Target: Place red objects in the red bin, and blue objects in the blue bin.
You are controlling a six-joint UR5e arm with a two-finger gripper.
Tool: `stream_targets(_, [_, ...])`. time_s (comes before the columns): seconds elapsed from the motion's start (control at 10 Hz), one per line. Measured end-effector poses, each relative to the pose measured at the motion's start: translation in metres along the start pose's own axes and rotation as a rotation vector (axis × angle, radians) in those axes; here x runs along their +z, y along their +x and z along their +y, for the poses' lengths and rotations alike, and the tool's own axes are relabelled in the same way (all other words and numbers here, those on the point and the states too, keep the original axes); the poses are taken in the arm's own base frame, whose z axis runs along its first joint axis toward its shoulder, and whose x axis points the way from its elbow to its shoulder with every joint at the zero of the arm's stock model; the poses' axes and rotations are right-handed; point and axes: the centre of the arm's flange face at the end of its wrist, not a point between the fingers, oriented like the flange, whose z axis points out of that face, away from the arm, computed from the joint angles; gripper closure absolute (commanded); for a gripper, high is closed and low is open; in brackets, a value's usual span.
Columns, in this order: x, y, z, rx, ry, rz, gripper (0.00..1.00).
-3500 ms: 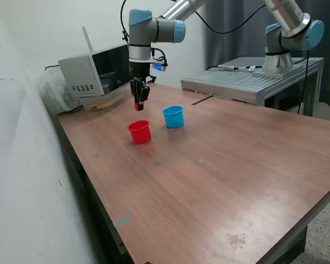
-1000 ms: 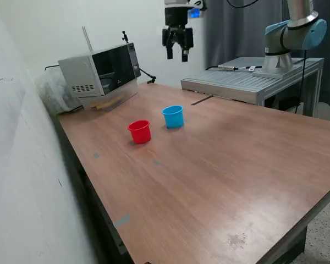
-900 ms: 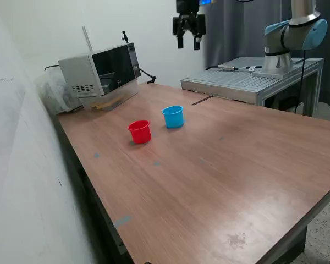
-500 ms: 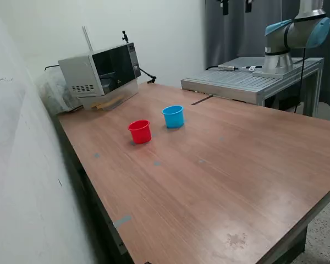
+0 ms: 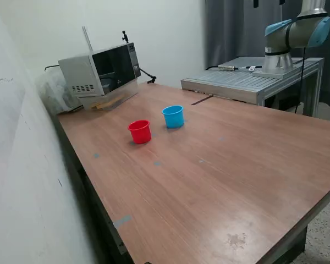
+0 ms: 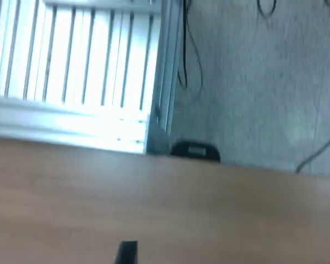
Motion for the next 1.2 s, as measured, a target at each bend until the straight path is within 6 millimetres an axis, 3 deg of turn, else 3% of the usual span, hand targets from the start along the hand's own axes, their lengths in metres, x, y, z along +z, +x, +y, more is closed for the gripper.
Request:
stream_targets(0.4, [0.019, -0.001, -0.016, -0.006, 0.076, -0.006, 0.0])
stream_targets(0.7, [0.021, -0.014, -0.015, 0.024, 0.08, 0.001, 0.0])
stream_targets(1.2, [0.021, -0.016, -0.015, 0.031, 0.081, 0.002, 0.0])
